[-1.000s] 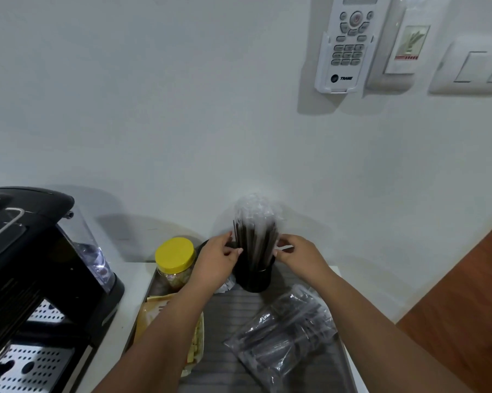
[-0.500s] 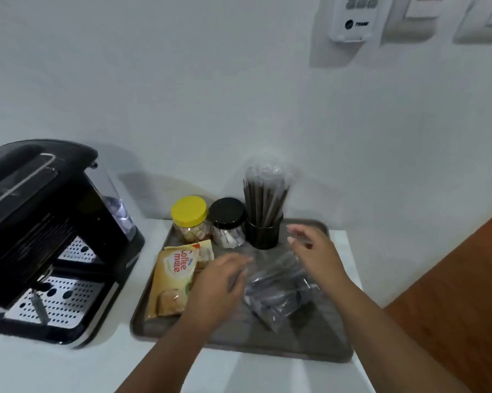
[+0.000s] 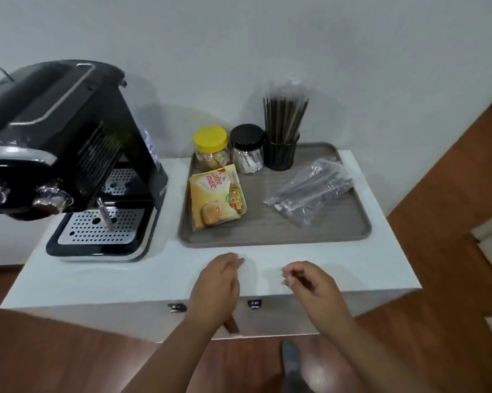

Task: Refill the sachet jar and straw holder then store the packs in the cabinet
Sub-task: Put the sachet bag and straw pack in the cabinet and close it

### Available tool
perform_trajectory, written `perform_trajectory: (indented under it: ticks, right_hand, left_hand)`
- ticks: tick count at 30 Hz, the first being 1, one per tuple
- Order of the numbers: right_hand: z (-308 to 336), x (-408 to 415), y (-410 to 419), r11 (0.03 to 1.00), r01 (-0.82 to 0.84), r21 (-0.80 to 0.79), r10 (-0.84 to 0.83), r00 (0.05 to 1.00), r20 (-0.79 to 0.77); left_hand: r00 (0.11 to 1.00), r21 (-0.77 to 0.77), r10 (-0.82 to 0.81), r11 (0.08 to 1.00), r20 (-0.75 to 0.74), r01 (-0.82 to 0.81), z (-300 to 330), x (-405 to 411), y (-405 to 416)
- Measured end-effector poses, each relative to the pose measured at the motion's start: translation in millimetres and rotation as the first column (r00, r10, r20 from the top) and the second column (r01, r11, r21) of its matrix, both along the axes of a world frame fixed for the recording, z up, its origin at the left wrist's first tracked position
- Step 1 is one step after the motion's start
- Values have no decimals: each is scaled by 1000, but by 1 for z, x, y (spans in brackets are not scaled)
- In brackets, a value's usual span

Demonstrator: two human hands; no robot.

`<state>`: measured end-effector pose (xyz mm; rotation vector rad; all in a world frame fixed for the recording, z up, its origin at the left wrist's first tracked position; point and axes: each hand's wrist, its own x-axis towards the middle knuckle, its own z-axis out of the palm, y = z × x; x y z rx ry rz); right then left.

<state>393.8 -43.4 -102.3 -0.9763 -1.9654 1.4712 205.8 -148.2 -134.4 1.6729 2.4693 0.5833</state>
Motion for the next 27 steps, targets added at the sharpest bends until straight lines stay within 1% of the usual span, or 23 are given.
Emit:
perform_trajectory:
  ticks: [3, 5, 6, 7, 9, 10, 11, 12, 15, 17, 19, 20, 23, 25, 27]
  right_hand:
    - [-24, -3, -37, 997, 0, -78, 10, 993, 118]
    - [-43, -10, -54, 979, 63, -194, -17, 973, 229]
    - [-51, -14, -57, 952, 128, -277, -51, 962, 269]
    - [-58, -20, -59, 902, 200, -381, -93, 955, 282]
    - [-63, -34, -65, 728, 288, -622, -190, 957, 220]
    - [-61, -40, -67, 642, 300, -705, -243, 952, 185]
    - [-62, -46, -68, 588, 304, -750, -285, 945, 159]
    - [-63, -50, -68, 562, 302, -770, -310, 940, 143]
    - [-67, -58, -68, 528, 322, -786, -360, 923, 136]
    - [-67, -60, -68, 497, 348, -795, -397, 906, 148]
    - [-65, -61, -70, 491, 373, -787, -408, 897, 171]
    - [-64, -61, -71, 511, 392, -765, -392, 898, 199]
    - [-60, -57, -76, 616, 419, -667, -310, 907, 284]
    - [-58, -50, -81, 652, 404, -642, -285, 915, 286]
    - [-57, -42, -85, 667, 386, -637, -270, 922, 276]
  left_hand:
    - [998, -68, 15, 997, -55, -19, -7, -7, -15]
    - [992, -116, 1, 993, -124, -15, -9, -8, -23]
    - [988, -155, -4, 988, -154, -20, -9, -6, -24]
    - [986, -184, -4, 982, -169, -27, -8, -4, -24]
    - [984, -241, -32, 970, -174, -11, -5, 0, -27]
    - [985, -267, -35, 964, -167, -11, -6, 1, -26]
    - [987, -278, -31, 961, -159, -14, -7, 2, -26]
    - [987, -281, -28, 959, -156, -17, -7, 2, -26]
    - [989, -289, -50, 957, -137, 8, -10, 4, -28]
    - [985, -286, -70, 958, -160, 22, -14, 6, -33]
    - [981, -275, -60, 961, -184, 7, -16, 9, -36]
    - [984, -267, -47, 964, -173, -1, -16, 12, -36]
    - [991, -225, 2, 974, -130, -32, -18, 24, -40]
    - [993, -201, 6, 979, -122, -31, -19, 32, -44]
    - [994, -179, -4, 984, -112, -16, -21, 35, -49]
